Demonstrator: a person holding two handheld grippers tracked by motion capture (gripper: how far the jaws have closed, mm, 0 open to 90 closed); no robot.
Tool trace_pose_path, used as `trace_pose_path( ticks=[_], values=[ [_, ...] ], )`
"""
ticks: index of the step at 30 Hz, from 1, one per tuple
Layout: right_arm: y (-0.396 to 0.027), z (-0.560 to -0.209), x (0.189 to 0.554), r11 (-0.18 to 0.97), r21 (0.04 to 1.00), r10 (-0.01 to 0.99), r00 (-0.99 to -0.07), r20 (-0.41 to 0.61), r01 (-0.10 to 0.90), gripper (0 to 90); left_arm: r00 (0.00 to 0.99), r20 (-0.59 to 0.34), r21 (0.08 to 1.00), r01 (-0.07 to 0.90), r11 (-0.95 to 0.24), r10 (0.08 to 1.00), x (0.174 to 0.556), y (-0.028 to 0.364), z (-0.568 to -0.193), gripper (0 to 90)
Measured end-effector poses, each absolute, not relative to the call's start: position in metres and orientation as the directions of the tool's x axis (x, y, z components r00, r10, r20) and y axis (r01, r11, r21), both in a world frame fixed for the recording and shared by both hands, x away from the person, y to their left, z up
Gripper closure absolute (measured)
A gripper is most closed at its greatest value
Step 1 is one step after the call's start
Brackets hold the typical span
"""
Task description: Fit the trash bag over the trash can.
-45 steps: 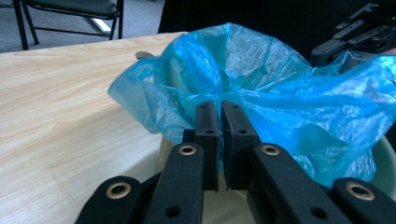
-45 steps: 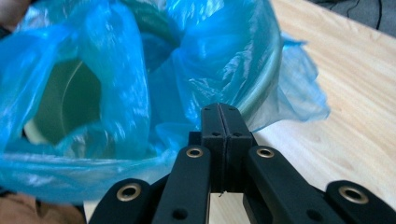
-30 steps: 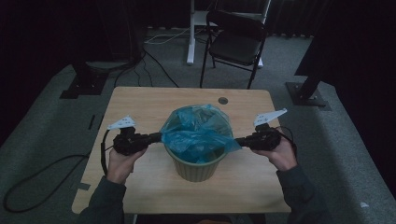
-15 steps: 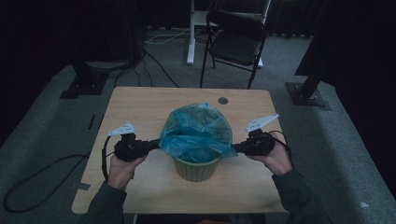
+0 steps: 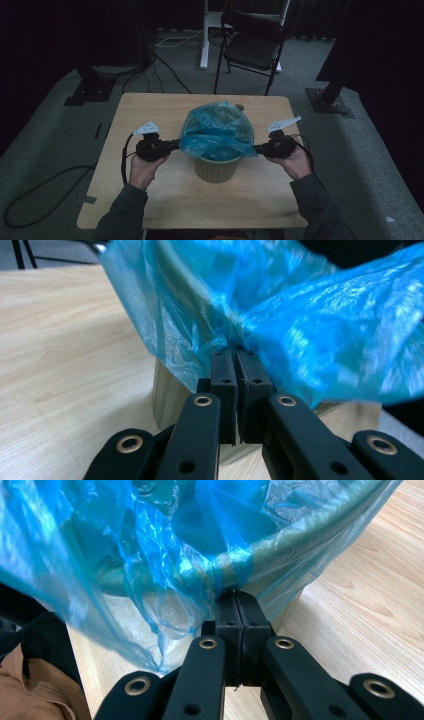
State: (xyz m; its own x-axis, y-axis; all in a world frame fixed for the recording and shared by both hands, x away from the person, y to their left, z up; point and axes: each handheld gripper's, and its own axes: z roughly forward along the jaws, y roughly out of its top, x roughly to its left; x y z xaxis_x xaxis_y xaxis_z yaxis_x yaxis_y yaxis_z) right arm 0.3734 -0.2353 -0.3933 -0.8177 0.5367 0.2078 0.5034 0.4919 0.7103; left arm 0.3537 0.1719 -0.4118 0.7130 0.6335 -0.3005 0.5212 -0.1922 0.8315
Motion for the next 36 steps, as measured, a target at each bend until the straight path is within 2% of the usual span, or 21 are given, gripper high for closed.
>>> trace_pose_path(
  ticks=[4, 10, 17, 27, 36],
  values=[
    [-0.237, -0.393, 0.371, 0.49, 0.714, 0.537, -0.818, 0.204, 0.5, 87.7, 0.706, -0.302, 0.83, 0.526, -0.188, 0.64, 0.352, 0.174, -0.413, 85.2],
    [-0.247, -0.38, 0.365, 0.463, 0.741, 0.553, -0.812, 0.188, 0.487, 74.1, 0.686, -0.308, 0.845, 0.515, -0.141, 0.659, 0.344, 0.193, -0.402, 71.7],
    [-0.257, -0.366, 0.357, 0.417, 0.775, 0.561, -0.805, 0.193, 0.476, 66.6, 0.671, -0.302, 0.867, 0.488, -0.097, 0.677, 0.339, 0.206, -0.389, 63.1],
    [-0.25, -0.361, 0.353, 0.406, 0.787, 0.539, -0.817, 0.205, 0.465, 63.5, 0.678, -0.286, 0.89, 0.45, -0.075, 0.677, 0.341, 0.203, -0.373, 57.7],
    [-0.244, -0.362, 0.357, 0.414, 0.782, 0.533, -0.82, 0.207, 0.466, 63.5, 0.688, -0.254, 0.897, 0.431, -0.1, 0.68, 0.357, 0.177, -0.358, 56.5]
  ],
)
